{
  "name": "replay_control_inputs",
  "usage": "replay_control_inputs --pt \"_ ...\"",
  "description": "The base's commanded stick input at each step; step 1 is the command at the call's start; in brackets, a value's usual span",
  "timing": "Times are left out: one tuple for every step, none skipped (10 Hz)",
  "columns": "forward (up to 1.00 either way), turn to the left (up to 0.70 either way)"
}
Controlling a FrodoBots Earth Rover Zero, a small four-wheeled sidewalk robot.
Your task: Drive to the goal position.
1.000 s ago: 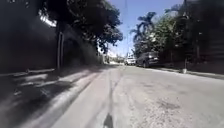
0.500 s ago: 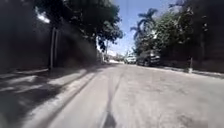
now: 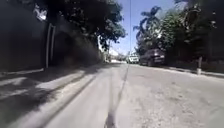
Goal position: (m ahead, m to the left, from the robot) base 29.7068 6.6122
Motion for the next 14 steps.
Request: replay_control_inputs --pt "1.00 -0.02" --pt "1.00 -0.02" --pt "1.00 0.00" --pt "1.00 0.00" --pt "1.00 0.00" --pt "1.00 0.00" --pt "1.00 0.00" --pt "1.00 -0.02" --pt "1.00 -0.20" --pt "1.00 -0.39" --pt "1.00 -0.40" --pt "1.00 -0.38" --pt "1.00 -0.24" --pt "1.00 -0.02"
